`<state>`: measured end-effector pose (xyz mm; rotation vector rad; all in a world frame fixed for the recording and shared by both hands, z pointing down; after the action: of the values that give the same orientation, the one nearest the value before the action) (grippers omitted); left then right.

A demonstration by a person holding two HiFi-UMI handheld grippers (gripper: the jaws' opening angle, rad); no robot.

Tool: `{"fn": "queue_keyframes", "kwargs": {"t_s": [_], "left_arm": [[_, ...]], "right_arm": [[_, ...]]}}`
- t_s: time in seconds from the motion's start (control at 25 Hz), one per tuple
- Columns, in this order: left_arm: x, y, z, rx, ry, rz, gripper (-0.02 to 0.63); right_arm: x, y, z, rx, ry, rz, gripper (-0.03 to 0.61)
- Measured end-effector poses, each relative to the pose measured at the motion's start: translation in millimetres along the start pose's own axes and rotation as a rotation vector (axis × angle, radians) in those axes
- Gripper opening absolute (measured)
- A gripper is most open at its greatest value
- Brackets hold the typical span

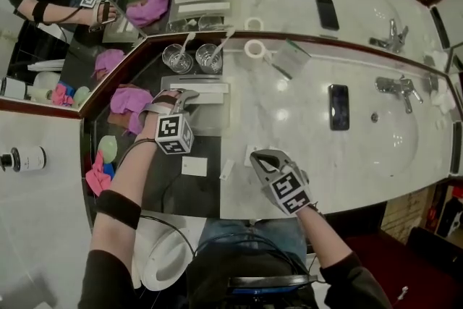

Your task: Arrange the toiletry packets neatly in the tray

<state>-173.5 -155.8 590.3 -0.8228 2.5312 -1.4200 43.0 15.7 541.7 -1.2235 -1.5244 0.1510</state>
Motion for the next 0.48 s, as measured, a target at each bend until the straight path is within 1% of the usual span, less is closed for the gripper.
{"fn": "queue_keyframes", "kwargs": {"t_s": [0.12, 0.28, 0.48], "left_arm": [[-2.9, -6.2, 3.3, 0.028, -0.007, -0.027, 0.123], [-3.5, -11.6, 5.4, 0.075, 0.005, -0.050, 0.123], [-3.1, -15.9, 4.7, 0.108, 0.005, -0.057, 0.123]], "right_arm": [[2.5, -1.9, -2.4, 0.006, -0.010, 0.002, 0.017], [1.4, -2.7, -5.8, 0.013, -0.015, 0.000, 0.017], [-0.1, -2.0, -11.5, 0.024, -0.023, -0.001, 0.018]]}}
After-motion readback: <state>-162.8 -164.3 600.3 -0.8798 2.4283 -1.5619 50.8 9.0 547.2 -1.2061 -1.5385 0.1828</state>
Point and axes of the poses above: the fingertips, and each gripper's own axes: y backward along the fingers, z to its left, x out of its underside, the point moved 10 cm from there along y, backward along the fingers, and after that the axes turned 13 degrees about -y, right-handed, at the moved point
